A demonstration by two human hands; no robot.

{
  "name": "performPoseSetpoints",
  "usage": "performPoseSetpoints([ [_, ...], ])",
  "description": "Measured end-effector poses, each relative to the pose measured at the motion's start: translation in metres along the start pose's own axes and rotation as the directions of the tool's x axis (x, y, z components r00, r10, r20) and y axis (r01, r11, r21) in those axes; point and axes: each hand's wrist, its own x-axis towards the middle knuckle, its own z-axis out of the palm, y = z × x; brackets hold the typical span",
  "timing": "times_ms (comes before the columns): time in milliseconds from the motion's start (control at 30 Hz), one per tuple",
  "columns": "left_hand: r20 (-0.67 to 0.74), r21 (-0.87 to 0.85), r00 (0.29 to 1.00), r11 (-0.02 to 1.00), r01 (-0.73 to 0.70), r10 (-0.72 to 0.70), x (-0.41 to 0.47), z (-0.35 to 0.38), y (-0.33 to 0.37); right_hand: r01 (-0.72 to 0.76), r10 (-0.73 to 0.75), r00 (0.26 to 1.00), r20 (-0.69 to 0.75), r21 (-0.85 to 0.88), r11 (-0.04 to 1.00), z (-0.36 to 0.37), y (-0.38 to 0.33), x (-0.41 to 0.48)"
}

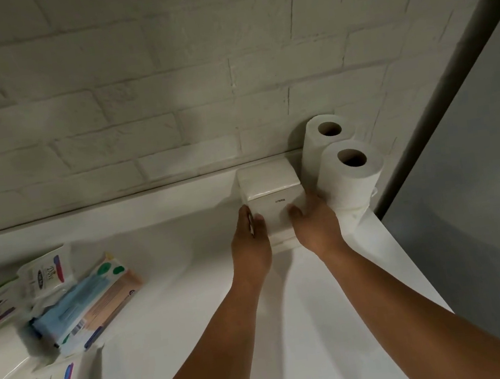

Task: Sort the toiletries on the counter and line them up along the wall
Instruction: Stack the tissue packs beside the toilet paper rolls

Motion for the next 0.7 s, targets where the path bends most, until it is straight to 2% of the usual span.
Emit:
performPoseSetpoints([
  [167, 0.048, -0.027, 0.996, 0.997, 0.072, -0.071, 0.002, 0.0, 0.004, -0.029, 0.029, 1.0, -0.006, 0.051, 0.998, 0.003, 0.003, 0.003],
  [500, 0.041, 0.013, 0.994, 0.995, 0.099, -0.1, 0.002, 0.0, 0.006, -0.039, 0.037, 0.999, 0.026, 0.117, 0.992, -0.002, 0.001, -0.002],
  [700, 0.025, -0.045, 0.989, 0.988, 0.149, -0.148, -0.01, -0.011, 0.015, -0.051, 0.044, 0.998, 0.048, 0.149, 0.987, -0.017, 0.006, -0.033],
])
